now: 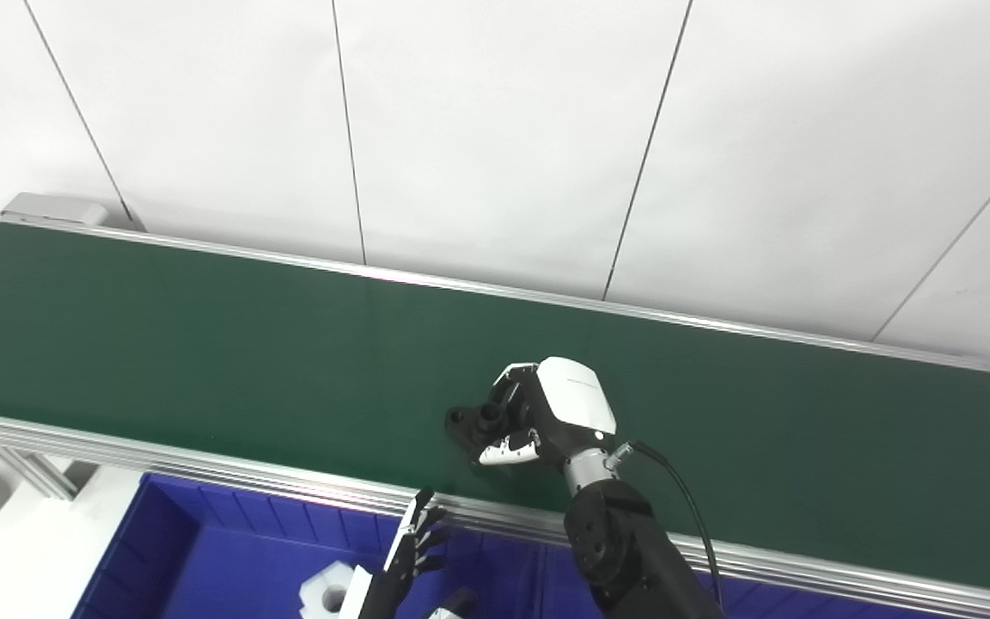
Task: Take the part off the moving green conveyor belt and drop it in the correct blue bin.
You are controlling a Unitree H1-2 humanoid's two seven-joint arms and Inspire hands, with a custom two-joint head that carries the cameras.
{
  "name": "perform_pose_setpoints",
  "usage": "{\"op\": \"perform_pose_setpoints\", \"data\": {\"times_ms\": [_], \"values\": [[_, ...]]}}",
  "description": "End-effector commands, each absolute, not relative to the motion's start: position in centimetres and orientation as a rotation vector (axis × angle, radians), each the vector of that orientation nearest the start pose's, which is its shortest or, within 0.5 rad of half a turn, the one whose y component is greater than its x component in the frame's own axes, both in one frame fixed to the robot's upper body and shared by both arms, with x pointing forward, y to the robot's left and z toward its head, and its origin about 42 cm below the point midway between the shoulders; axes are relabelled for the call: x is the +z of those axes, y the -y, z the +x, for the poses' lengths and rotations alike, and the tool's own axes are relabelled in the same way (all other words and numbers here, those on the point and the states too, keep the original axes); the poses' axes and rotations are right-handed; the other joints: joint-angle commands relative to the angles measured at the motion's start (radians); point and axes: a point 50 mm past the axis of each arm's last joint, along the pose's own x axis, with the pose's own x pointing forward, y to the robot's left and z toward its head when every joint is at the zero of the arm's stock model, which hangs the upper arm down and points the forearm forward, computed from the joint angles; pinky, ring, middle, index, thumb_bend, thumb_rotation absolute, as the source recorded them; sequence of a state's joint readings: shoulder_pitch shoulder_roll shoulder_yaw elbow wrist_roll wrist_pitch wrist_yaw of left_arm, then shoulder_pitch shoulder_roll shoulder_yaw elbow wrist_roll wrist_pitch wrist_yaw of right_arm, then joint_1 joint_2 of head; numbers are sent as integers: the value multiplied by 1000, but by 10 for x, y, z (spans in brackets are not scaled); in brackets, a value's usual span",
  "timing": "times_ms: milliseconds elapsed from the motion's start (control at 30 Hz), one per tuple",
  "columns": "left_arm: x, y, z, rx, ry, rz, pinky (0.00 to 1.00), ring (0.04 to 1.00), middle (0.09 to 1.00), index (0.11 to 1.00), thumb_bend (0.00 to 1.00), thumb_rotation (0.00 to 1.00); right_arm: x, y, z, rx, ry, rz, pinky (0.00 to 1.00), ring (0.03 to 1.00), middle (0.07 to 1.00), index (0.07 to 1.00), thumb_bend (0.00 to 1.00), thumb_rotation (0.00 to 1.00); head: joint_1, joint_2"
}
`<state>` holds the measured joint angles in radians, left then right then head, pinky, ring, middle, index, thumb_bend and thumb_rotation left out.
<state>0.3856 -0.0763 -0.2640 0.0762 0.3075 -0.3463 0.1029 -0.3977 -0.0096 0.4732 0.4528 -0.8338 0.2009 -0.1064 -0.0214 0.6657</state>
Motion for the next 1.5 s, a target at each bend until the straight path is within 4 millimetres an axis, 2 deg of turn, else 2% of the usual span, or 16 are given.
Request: {"op": "perform_pose_setpoints", "data": {"times_ms": [0, 533, 767, 800, 867, 967, 1067, 1233, 1333, 1467], "values": [[50, -92, 144, -154, 17, 48, 781, 869, 932, 1000, 608, 835, 61, 84, 361, 388, -99, -1119, 294, 371, 428, 520, 524, 0, 0, -1], [52, -96, 142, -151, -2, 28, 808, 883, 938, 1000, 589, 825, 60, 84, 354, 375, -124, -1099, 274, 352, 422, 519, 524, 0, -24, 14], [52, -98, 141, -152, -4, 30, 808, 887, 945, 1000, 606, 861, 73, 85, 351, 341, -96, -1033, 281, 357, 423, 523, 522, 0, -43, 18], [52, -99, 141, -152, -3, 33, 811, 888, 948, 1000, 610, 880, 82, 86, 351, 330, -67, -1017, 244, 310, 452, 500, 527, 0, -55, 20], [52, -101, 142, -154, -4, 33, 821, 893, 951, 1000, 614, 892, 107, 90, 350, 305, -7, -988, 222, 283, 463, 491, 529, 0, -67, 21], [51, -104, 142, -156, -3, 31, 833, 900, 958, 1000, 621, 911, 131, 95, 350, 286, 57, -982, 208, 266, 471, 484, 529, 0, -78, 21], [51, -108, 142, -162, -6, 32, 849, 912, 968, 1000, 624, 923, 164, 102, 354, 242, 129, -984, 181, 237, 470, 484, 529, 0, -96, 21], [51, -113, 142, -164, -14, 37, 863, 920, 973, 1000, 645, 941, 209, 112, 353, 202, 223, -970, 174, 236, 470, 483, 530, 0, -127, 28], [52, -115, 142, -164, -18, 30, 878, 930, 976, 1000, 642, 937, 225, 120, 347, 191, 254, -984, 162, 220, 470, 483, 529, 0, -141, 35], [54, -119, 140, -169, -21, 31, 880, 934, 979, 1000, 639, 955, 234, 138, 332, 171, 280, -1022, 169, 225, 470, 482, 531, 0, -169, 41]]}}
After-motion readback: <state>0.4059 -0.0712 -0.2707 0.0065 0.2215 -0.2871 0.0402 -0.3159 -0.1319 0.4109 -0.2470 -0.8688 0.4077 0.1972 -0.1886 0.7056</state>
